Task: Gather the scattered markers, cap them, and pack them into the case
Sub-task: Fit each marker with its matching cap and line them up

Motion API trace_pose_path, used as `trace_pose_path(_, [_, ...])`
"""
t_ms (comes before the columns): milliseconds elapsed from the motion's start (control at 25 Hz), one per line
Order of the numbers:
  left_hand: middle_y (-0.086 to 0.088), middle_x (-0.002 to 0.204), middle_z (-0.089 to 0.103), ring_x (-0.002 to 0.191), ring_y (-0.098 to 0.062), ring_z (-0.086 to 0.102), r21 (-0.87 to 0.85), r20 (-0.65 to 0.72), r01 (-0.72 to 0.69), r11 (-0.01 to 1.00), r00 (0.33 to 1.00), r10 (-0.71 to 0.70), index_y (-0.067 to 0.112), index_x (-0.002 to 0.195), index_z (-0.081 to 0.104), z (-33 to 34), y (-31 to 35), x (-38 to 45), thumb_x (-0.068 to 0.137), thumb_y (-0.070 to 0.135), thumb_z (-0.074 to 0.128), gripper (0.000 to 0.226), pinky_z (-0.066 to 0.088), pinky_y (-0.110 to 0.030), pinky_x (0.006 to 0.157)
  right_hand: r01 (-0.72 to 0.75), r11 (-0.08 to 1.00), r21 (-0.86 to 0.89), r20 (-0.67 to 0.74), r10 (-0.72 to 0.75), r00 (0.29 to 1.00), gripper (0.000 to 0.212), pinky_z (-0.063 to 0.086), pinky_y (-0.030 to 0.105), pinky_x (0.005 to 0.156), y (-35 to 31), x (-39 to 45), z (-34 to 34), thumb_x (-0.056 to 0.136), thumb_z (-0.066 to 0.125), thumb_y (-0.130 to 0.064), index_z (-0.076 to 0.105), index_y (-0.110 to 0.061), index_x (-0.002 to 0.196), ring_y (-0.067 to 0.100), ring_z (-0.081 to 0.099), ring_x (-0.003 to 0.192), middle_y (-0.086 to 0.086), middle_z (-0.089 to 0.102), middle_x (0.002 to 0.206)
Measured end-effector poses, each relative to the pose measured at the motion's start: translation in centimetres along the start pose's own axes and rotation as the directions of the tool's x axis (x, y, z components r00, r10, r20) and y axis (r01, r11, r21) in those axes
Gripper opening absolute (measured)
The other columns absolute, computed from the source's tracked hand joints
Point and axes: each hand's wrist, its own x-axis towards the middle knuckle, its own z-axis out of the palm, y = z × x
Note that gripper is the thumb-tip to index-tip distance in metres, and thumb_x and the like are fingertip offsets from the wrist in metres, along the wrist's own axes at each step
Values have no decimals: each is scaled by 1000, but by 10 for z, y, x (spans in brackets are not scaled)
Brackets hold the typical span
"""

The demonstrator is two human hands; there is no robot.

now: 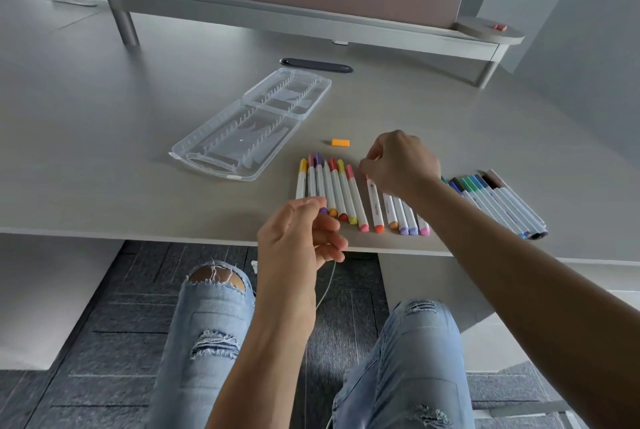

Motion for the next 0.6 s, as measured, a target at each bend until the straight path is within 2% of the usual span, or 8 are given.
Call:
trace_pose_path(80, [-14, 70, 60, 55, -24, 56, -14, -13, -16, 1000, 1000, 16, 0, 94, 67, -5, 2, 2, 100, 8, 51, 19, 45, -30, 49, 76, 994, 75, 7, -76, 997, 9, 61, 39, 71, -13, -1, 0, 91, 73, -32, 72, -25, 85, 18, 66, 79, -5, 70, 87])
trace_pose_path(160, [-13, 69, 61, 54, -24, 57, -26, -28, -28, 999, 999, 27, 2, 93, 67, -10, 5, 5, 101, 8, 51, 19, 45, -29, 47, 110, 985, 133, 79, -121, 990, 13, 58, 35, 67, -30, -1, 0, 89, 76, -33, 72, -25, 79, 18, 66, 76, -3, 70, 82])
trace_pose_path(240, [-12, 67, 61, 53, -23, 57, -29, -39, -31, 999, 999, 29, 1, 94, 67, -15, 7, 7, 101, 9, 50, 20, 45, -29, 47, 104, 993, 50, 126, -110, 986, 16, 48, 27, 57, -46, 0, 1, 88, 76, -34, 74, -20, 82, 19, 65, 73, 0, 70, 80])
trace_pose_path(360, [-11, 65, 61, 53, -23, 56, -40, -51, -36, 999, 998, 34, 1, 92, 66, -22, 10, 9, 101, 9, 50, 20, 44, -28, 46, 81, 986, -148, 116, -64, 991, 21, 36, 25, 52, -62, -1, 0, 87, 73, -37, 68, -18, 82, 18, 58, 68, 0, 65, 77])
trace_pose_path(480, [-11, 66, 62, 53, -24, 57, -22, -55, -46, 999, 997, 45, 0, 93, 65, -26, 12, 13, 101, 8, 50, 19, 45, -29, 45, 82, 958, -274, 121, -50, 991, 30, 29, 26, 51, -74, -1, -2, 86, 72, -38, 52, -21, 72, 17, 50, 64, -1, 59, 74])
trace_pose_path(600, [-11, 67, 65, 55, -23, 60, 126, -45, -122, 984, 991, 129, -1, 95, 65, -25, 10, 15, 99, 6, 56, 13, 48, -31, 47, 94, 949, -300, 143, -52, 988, 31, 31, 26, 52, -80, -1, -3, 85, 73, -42, 54, -21, 71, 17, 52, 65, -1, 60, 74])
